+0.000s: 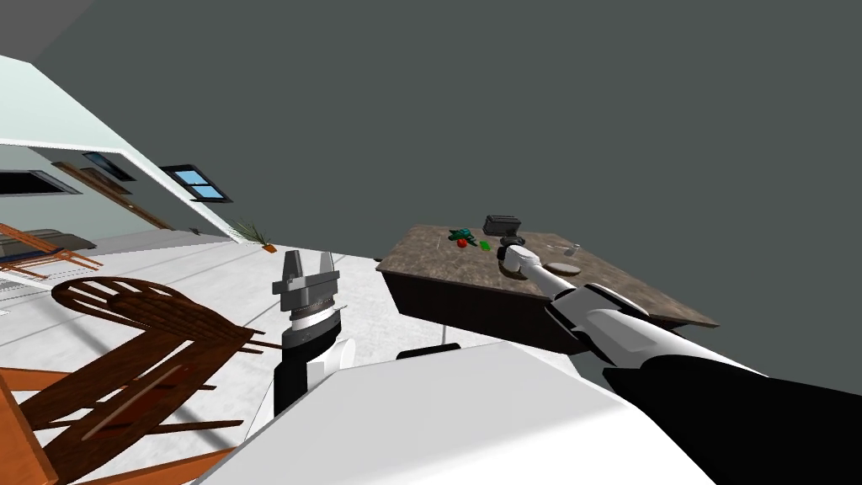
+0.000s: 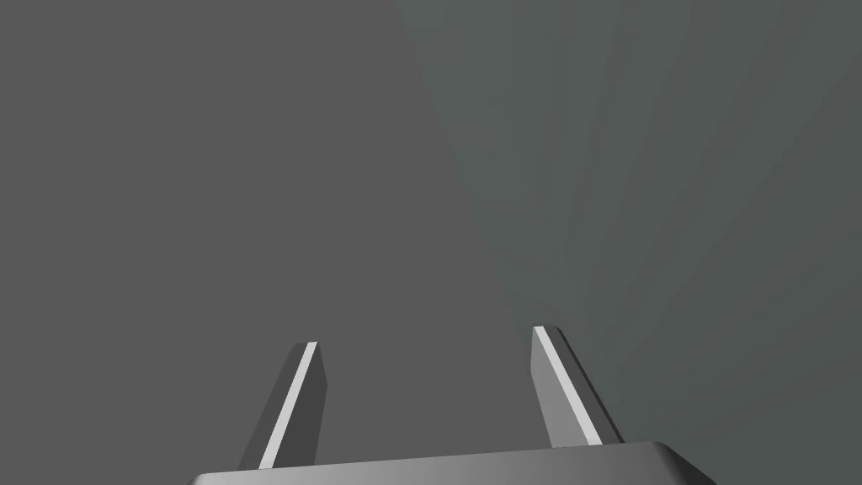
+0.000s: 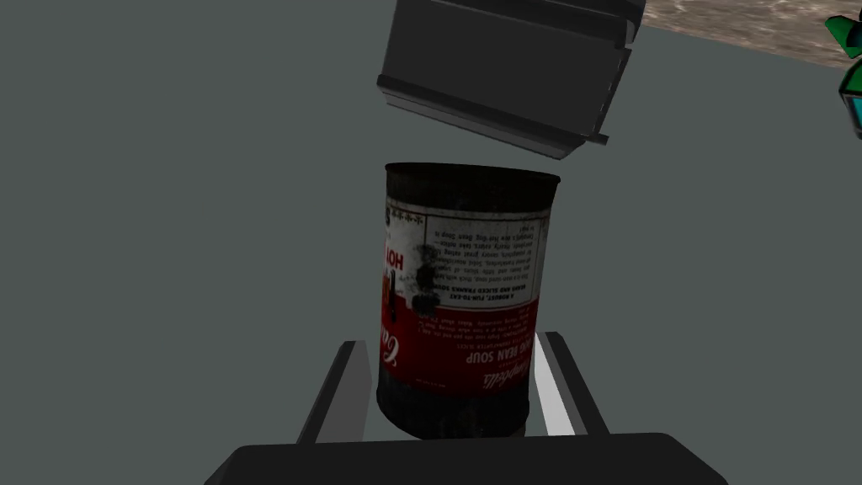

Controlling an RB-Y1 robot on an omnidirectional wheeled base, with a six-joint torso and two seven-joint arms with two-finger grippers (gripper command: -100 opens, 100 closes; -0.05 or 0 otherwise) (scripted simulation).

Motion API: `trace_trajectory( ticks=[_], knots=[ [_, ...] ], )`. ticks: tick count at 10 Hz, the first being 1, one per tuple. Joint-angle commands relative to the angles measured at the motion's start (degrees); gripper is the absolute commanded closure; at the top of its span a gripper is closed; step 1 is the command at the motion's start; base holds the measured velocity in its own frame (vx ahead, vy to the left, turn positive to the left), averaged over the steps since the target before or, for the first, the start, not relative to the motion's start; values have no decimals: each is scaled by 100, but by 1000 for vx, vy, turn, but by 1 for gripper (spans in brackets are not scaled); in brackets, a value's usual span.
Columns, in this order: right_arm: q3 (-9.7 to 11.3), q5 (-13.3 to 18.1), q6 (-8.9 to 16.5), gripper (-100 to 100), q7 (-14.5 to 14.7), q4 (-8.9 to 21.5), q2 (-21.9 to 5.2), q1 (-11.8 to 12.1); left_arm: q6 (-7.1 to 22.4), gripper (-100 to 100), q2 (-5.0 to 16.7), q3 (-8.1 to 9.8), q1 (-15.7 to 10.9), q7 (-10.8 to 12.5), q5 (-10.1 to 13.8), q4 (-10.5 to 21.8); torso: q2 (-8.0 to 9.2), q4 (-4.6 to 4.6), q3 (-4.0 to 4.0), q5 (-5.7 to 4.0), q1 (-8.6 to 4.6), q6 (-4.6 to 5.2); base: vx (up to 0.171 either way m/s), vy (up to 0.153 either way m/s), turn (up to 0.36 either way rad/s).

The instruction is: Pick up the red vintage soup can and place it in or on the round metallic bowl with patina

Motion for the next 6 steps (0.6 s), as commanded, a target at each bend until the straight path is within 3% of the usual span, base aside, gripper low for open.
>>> trace_trajectory(
  ticks=[1, 6],
  knots=[
    [-101, 214, -82, 100, -120, 43, 40, 110, 0, 0, 0, 0, 0, 0, 0, 0, 0, 0, 0, 0, 0, 0, -106, 107, -96],
    [-381, 891, -319, 100, -508, 228, 198, 451, 0, 0, 0, 0, 0, 0, 0, 0, -8, 1, -3, 4, 5, -7, -71, 96, -87]
  ],
)
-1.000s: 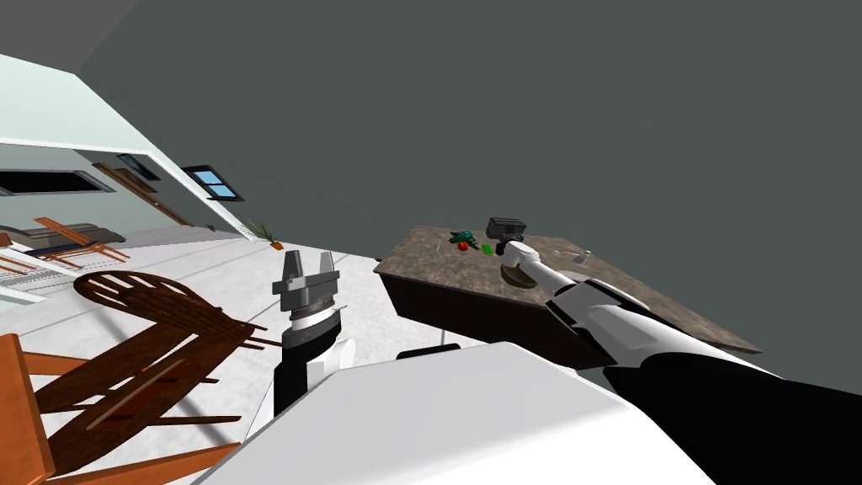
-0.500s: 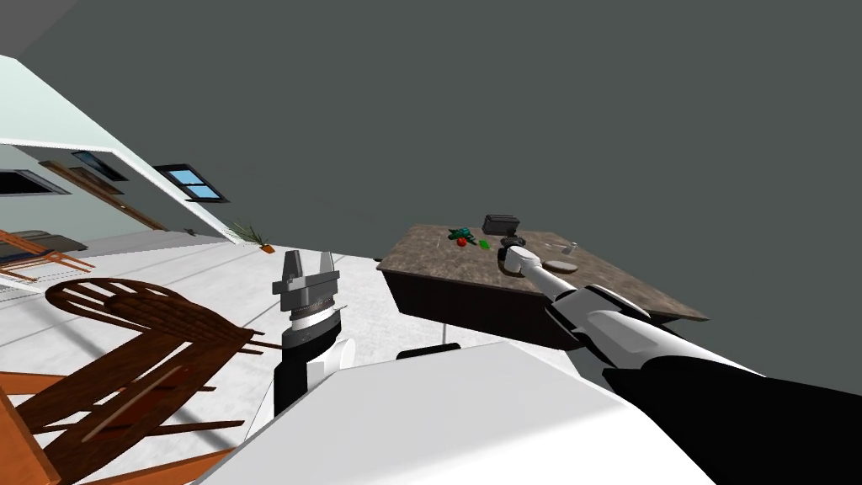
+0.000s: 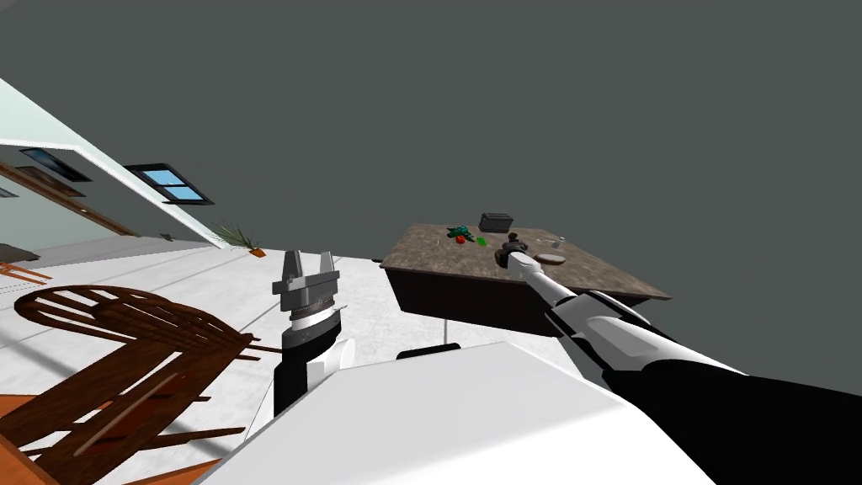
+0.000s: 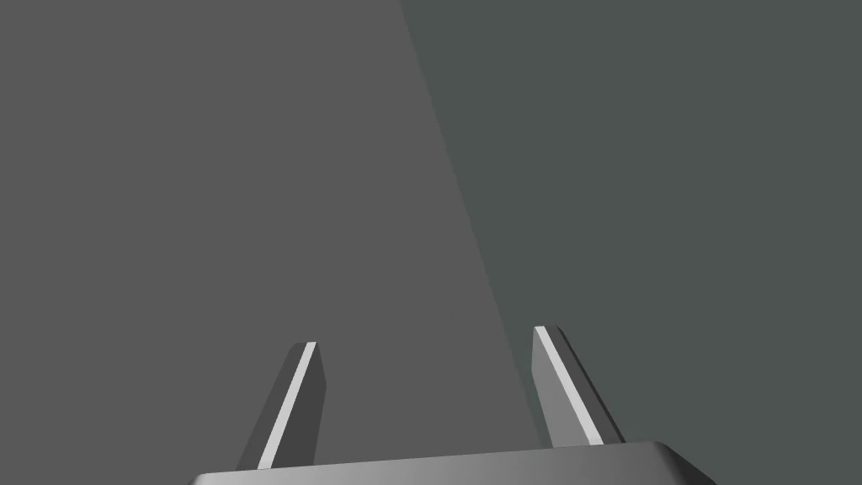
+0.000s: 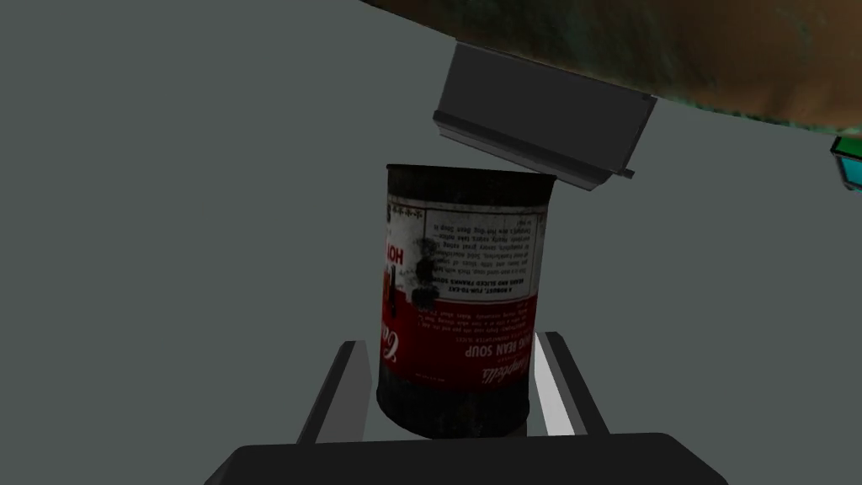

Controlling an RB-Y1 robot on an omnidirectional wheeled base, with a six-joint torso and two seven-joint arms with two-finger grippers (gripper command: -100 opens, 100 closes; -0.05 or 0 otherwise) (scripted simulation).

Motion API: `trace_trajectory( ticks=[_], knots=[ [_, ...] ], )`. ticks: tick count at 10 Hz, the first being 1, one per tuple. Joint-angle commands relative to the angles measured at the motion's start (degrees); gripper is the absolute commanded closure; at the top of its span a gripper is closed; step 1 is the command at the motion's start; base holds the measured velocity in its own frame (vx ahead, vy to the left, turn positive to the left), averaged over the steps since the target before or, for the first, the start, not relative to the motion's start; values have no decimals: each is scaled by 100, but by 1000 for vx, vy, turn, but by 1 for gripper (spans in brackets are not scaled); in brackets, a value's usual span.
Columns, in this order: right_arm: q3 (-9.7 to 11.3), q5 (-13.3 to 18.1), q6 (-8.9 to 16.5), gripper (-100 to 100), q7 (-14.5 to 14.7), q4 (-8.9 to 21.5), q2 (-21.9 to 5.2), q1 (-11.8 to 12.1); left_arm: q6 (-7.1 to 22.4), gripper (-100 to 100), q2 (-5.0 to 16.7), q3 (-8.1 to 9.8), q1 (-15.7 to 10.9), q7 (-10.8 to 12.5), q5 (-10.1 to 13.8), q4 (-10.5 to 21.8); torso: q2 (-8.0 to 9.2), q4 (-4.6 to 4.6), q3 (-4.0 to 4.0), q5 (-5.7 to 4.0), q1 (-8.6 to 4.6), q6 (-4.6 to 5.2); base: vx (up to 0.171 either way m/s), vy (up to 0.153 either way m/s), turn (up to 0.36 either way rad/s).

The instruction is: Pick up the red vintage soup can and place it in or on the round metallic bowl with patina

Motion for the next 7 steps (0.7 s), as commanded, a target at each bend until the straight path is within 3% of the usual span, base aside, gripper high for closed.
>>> trace_trajectory(
  ticks=[1, 2, 3, 7],
  knots=[
    [-92, 145, -58, 100, -72, -9, 44, 159, 0, 0, 0, 0, 0, 0, 0, 0, 0, 0, 0, 0, 0, 0, -64, 75, -101],
    [-55, 60, -33, 100, -25, -11, 24, 89, 0, 0, 0, 0, 0, 0, 0, 0, -2, 3, 0, 1, -4, -3, -28, 34, -35],
    [-59, 61, -34, -100, -16, -8, 28, 108, 0, 0, 1, 0, 0, 0, 0, 0, -15, 5, -4, 3, -13, -12, -7, 6, -2],
    [-59, 61, -33, -100, -16, -7, 27, 108, 0, 0, 1, 1, 1, 0, 0, 0, -33, 1, -15, 0, -25, -13, 0, 0, 0]
  ],
)
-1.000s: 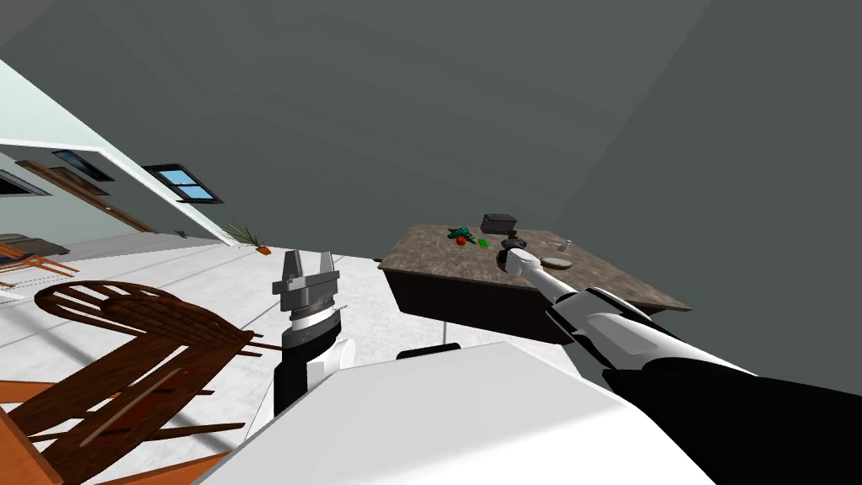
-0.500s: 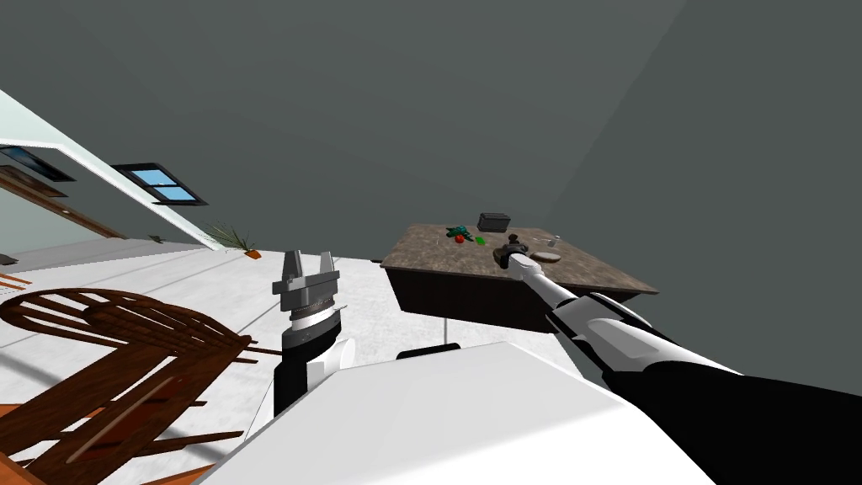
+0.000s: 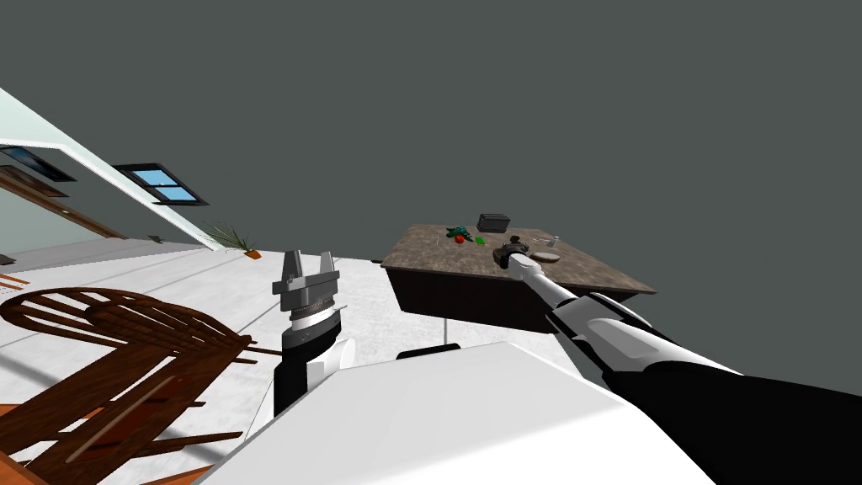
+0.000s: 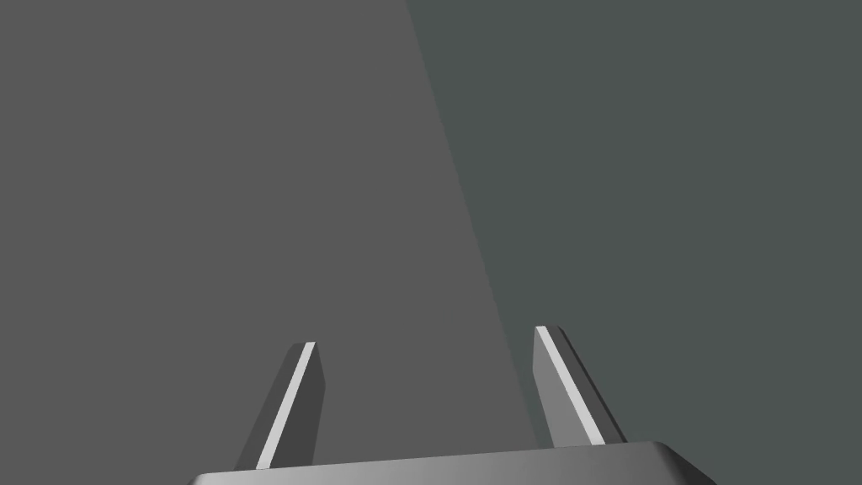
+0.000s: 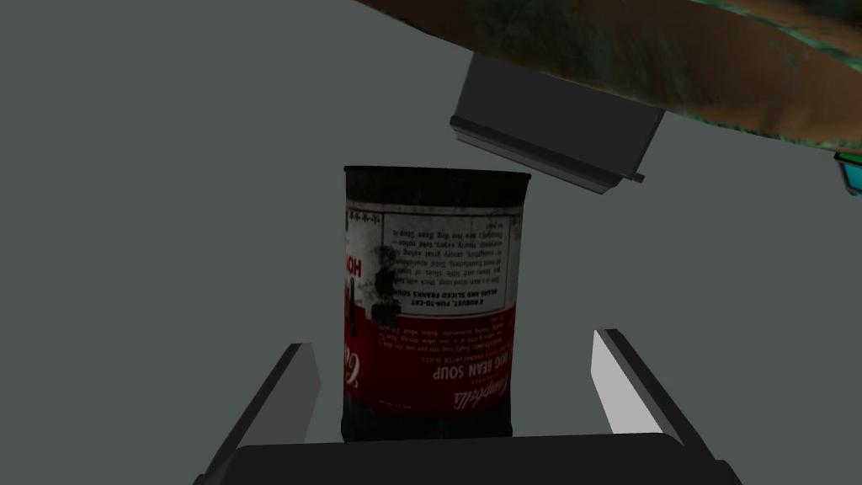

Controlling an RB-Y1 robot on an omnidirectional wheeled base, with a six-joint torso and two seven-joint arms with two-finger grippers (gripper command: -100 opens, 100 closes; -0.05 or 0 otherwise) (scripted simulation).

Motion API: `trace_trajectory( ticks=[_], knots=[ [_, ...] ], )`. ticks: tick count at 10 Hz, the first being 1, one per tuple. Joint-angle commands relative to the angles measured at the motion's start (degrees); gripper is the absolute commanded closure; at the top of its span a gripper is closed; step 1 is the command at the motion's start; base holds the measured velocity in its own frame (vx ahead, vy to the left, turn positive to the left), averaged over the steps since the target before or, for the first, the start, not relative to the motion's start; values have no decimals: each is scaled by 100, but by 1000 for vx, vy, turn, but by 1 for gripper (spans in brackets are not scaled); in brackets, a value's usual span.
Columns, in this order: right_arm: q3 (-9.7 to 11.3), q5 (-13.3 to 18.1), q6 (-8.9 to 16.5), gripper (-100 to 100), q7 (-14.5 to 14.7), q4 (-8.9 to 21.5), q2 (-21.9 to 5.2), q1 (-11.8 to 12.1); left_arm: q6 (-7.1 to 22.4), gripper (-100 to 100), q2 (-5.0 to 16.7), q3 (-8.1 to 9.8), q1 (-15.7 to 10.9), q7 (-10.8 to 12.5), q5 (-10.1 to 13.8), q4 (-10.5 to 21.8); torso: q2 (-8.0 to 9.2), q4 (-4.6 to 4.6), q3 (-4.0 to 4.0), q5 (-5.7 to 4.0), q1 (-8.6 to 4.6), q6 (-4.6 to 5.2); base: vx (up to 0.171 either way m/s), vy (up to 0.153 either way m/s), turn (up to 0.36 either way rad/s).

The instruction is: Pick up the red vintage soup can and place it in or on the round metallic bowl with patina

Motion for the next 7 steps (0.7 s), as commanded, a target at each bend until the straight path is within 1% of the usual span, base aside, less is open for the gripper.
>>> trace_trajectory(
  ticks=[1, 2, 4, 7],
  knots=[
    [0, 0, 0, 0, 0, 0, 0, 0, 0, 0, 0, 0, 0, 0, 0, 0, 0, 0, 0, 0, 0, 0, 0, 0, 0],
    [-23, -175, -136, -100, 132, 109, -107, -84, 0, 0, 0, 0, 0, 0, 0, 0, 0, 0, 0, 0, 0, 0, 1, 28, 12],
    [-45, -350, -272, -100, 264, 218, -213, -169, 0, 0, 0, 0, 0, 0, 0, 0, -3, 3, 0, 7, 14, -1, 4, 43, 6],
    [-102, -788, -611, -100, 595, 490, -479, -380, 0, 0, 0, 0, 0, 0, 0, 0, -2, 3, 1, 9, 22, -1, 3, 55, 13]
  ],
)
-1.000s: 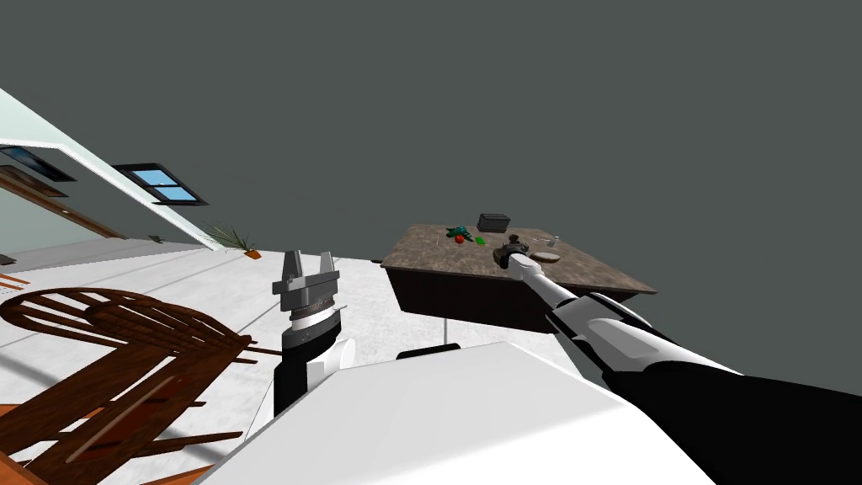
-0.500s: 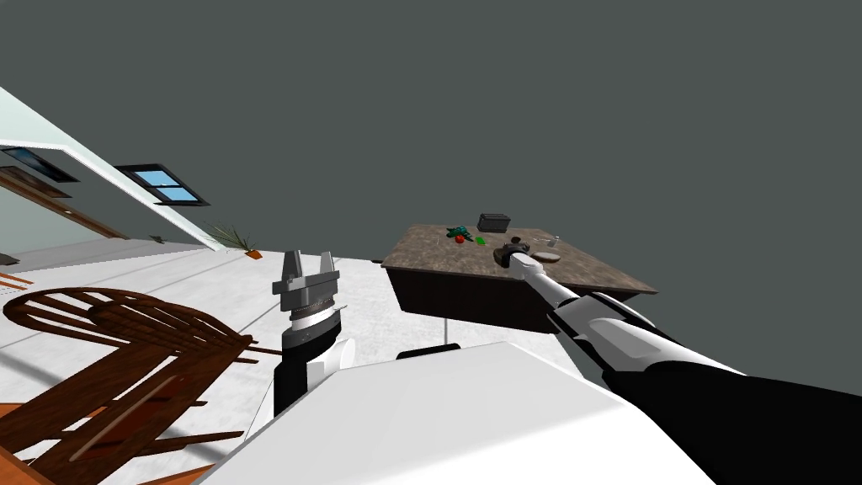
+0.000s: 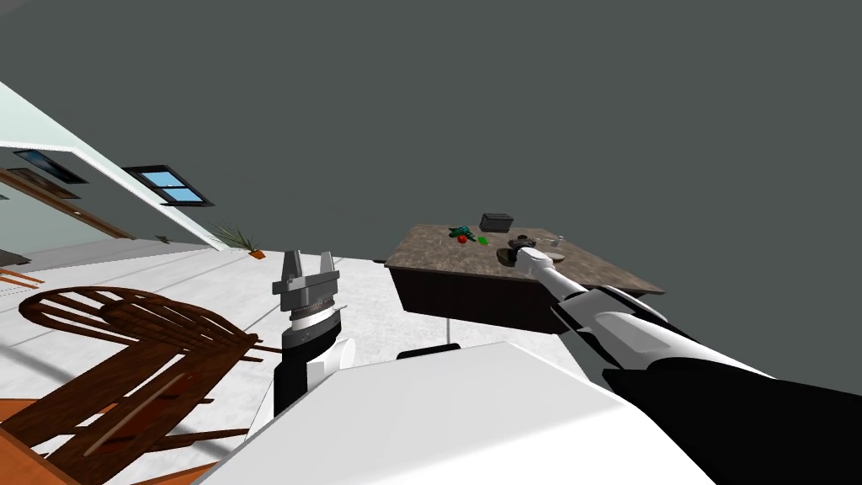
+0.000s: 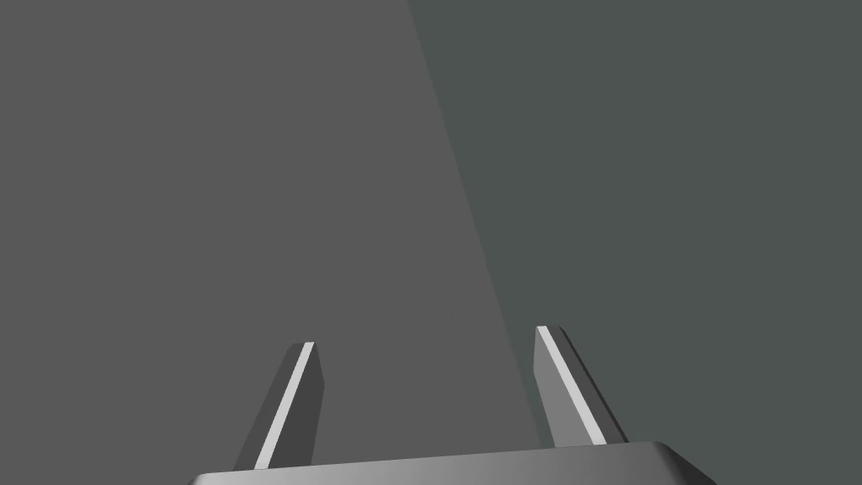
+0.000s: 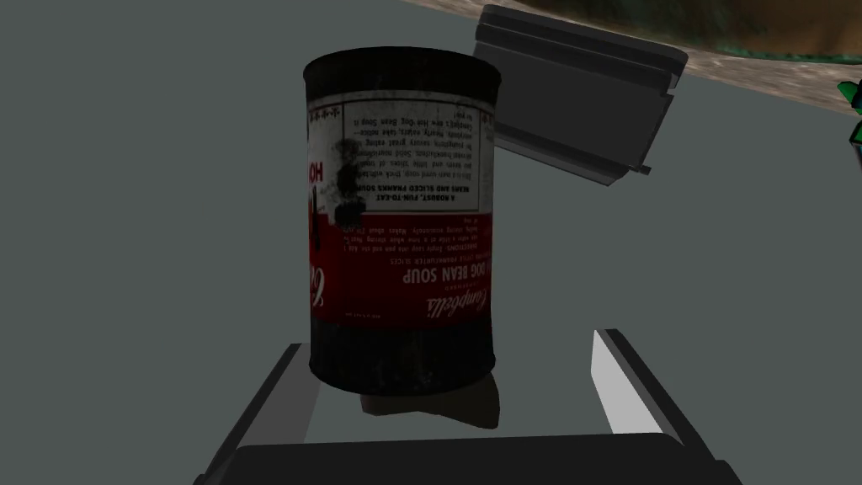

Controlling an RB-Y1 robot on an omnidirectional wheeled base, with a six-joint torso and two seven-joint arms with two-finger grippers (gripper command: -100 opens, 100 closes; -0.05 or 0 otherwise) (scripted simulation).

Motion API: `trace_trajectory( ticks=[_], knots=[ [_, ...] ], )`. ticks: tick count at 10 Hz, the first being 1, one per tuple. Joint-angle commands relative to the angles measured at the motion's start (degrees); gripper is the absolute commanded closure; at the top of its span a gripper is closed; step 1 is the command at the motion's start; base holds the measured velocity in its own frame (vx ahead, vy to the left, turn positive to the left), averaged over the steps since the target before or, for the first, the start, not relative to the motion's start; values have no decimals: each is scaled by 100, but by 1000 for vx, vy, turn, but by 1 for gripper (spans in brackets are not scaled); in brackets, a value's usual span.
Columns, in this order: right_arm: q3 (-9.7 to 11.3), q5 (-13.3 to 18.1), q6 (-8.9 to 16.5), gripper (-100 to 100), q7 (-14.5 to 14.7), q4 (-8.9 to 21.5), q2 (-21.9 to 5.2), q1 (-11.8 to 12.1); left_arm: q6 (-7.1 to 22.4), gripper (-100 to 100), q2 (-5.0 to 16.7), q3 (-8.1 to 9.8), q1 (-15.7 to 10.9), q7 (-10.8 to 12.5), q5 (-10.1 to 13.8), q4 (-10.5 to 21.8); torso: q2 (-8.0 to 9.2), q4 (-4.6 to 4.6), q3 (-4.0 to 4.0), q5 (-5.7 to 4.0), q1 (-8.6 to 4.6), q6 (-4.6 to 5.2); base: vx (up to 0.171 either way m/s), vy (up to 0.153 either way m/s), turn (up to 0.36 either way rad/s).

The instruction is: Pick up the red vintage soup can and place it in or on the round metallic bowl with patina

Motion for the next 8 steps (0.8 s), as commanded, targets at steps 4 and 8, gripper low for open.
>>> trace_trajectory(
  ticks=[4, 8],
  knots=[
    [-16, -11, -107, 0, 22, 113, -40, -53, 0, 0, 0, 0, 0, 0, 0, 0, 1, -1, 0, -5, -19, 0, 3, 13, 0],
    [-16, -11, -107, 0, 22, 113, -40, -53, 0, 0, 1, 0, 0, 0, 0, 0, 2, 0, 0, -6, -22, 1, 0, 0, 0]
  ],
)
